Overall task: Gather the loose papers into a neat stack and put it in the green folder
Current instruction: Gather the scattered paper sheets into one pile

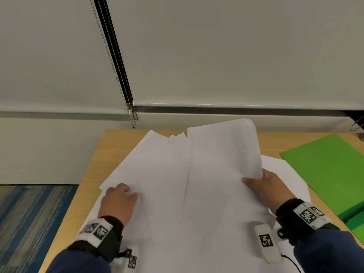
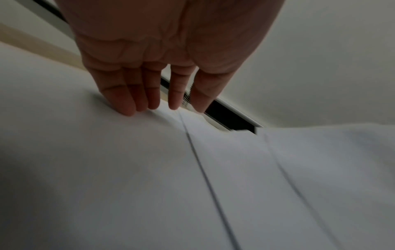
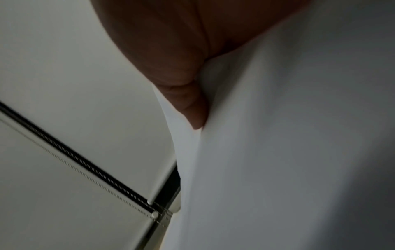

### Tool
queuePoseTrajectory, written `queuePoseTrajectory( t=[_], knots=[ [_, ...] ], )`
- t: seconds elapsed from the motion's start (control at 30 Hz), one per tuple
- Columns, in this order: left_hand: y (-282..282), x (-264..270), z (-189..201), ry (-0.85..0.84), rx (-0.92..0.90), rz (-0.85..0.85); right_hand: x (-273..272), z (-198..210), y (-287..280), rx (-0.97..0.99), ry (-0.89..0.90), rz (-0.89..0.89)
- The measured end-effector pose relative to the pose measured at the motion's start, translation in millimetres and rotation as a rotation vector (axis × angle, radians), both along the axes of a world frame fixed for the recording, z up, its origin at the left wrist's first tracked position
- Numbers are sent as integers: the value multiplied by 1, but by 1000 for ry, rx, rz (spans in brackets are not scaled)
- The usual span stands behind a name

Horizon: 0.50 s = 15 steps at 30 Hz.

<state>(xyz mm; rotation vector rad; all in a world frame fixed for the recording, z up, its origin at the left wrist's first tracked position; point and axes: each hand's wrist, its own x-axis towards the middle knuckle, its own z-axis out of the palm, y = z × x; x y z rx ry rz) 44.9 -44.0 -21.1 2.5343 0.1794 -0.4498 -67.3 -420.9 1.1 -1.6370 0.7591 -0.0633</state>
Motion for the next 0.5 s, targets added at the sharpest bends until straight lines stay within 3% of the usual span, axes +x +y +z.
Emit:
queuePoseTrajectory(
  t=[0.13,0.27,0.33,0.5],
  knots=[
    [-1,43,8,21,-156,99,-16,10,-7,135,-79,-11],
    [-17,70,15,144,-729,378,-29,16,-7,226,-155,-17],
    [-25,76,17,281,-912,468,-34,15,-7,267,-194,-40],
    [-38,54,17,547,-1091,410,-42,15,-10,321,-269,-129]
  ],
)
